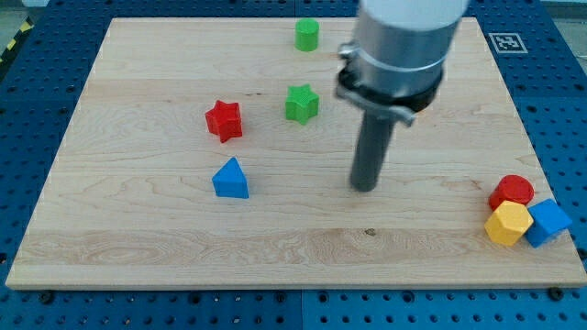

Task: Push the blue triangle to the left side of the red circle

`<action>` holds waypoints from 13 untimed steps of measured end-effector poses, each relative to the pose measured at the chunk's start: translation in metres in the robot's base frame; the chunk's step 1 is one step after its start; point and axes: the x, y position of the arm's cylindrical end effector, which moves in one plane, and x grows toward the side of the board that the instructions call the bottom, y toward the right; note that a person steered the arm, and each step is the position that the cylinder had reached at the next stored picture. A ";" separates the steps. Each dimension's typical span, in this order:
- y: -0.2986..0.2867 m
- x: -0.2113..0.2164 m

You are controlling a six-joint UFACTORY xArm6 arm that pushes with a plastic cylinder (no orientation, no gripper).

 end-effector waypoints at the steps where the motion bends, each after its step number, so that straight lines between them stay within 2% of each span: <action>1: -0.067 0.045; 2: -0.177 0.047; 3: -0.263 0.007; 4: -0.263 -0.034; 5: -0.240 -0.034; 6: -0.178 -0.031; 7: -0.140 -0.012; 11: -0.032 0.043; 13: -0.002 0.058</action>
